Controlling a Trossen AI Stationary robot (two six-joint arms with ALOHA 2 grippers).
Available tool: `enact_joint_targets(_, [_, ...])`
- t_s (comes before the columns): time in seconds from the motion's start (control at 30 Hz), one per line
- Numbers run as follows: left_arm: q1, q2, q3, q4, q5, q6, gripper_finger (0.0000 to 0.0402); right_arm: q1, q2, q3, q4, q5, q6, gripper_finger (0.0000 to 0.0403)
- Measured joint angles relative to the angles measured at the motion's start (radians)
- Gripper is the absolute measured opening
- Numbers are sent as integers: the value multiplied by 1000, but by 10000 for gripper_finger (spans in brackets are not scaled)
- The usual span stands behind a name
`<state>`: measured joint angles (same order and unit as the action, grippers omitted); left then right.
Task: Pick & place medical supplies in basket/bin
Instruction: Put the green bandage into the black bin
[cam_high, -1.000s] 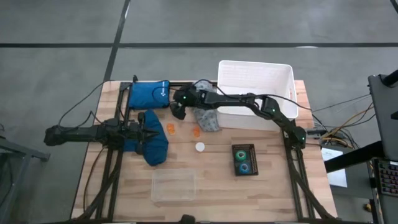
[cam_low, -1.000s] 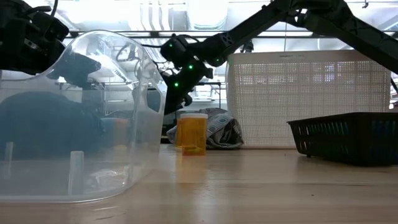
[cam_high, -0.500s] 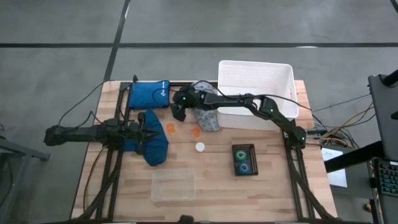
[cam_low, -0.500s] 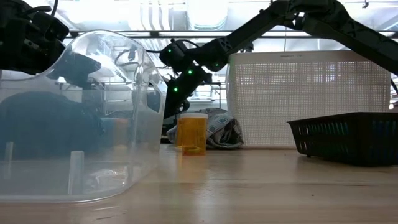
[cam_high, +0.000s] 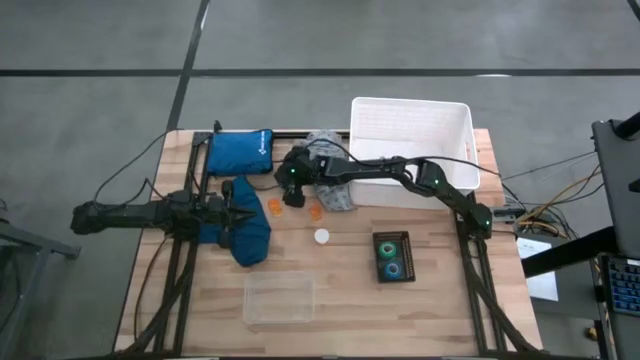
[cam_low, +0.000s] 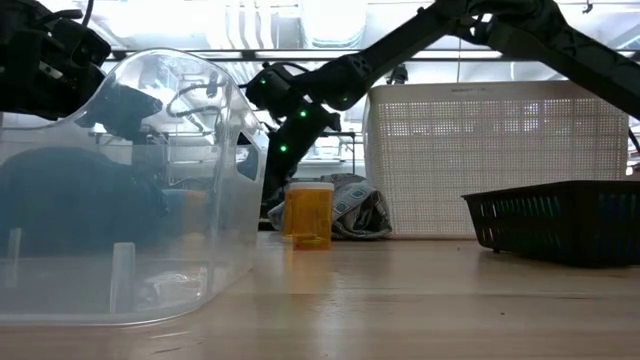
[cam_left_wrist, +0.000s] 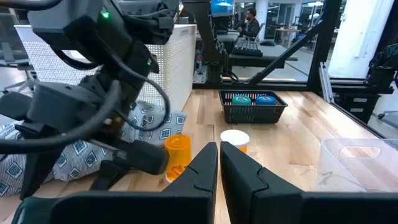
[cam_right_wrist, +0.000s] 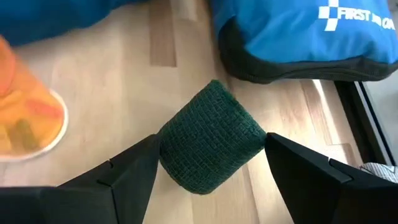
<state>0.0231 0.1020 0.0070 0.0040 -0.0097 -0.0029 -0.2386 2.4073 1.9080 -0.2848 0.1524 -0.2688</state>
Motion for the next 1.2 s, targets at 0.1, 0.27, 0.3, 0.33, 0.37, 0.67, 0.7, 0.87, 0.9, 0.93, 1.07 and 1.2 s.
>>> enact_joint_targets(0.1, [0,0,0,0,0,0,26,10,0,1,-34,-2,-39,286])
enact_joint_targets(0.27, [0,0,0,0,0,0,26,32,-3,3,-89,-4,-39,286])
enact_joint_targets(0.3, [0,0,0,0,0,0,26,34,-3,3,-93,-5,-37,286])
enact_joint_targets(0.33, [0,0,0,0,0,0,26,36,-3,3,-97,-11,-37,286])
enact_joint_targets(0.37, [0,0,0,0,0,0,26,39,-3,3,-97,-15,-36,286])
enact_joint_targets(0.67, [0,0,0,0,0,3,26,86,-8,-1,-237,-42,72,285])
enact_joint_targets(0.7, [0,0,0,0,0,3,26,92,-17,-1,-268,-46,90,286])
enact_joint_targets(0.87, [0,0,0,0,0,3,26,108,-47,-2,-335,-20,144,286])
enact_joint_targets(0.9, [0,0,0,0,0,3,26,110,-57,-2,-334,-7,142,286])
enact_joint_targets(0.93, [0,0,0,0,0,3,26,112,-64,-2,-329,3,137,286])
enact_joint_targets(1.07, [0,0,0,0,0,3,26,117,-82,-1,-304,30,116,286])
enact_joint_targets(1.2, [0,0,0,0,0,3,26,120,-88,-1,-313,31,115,286])
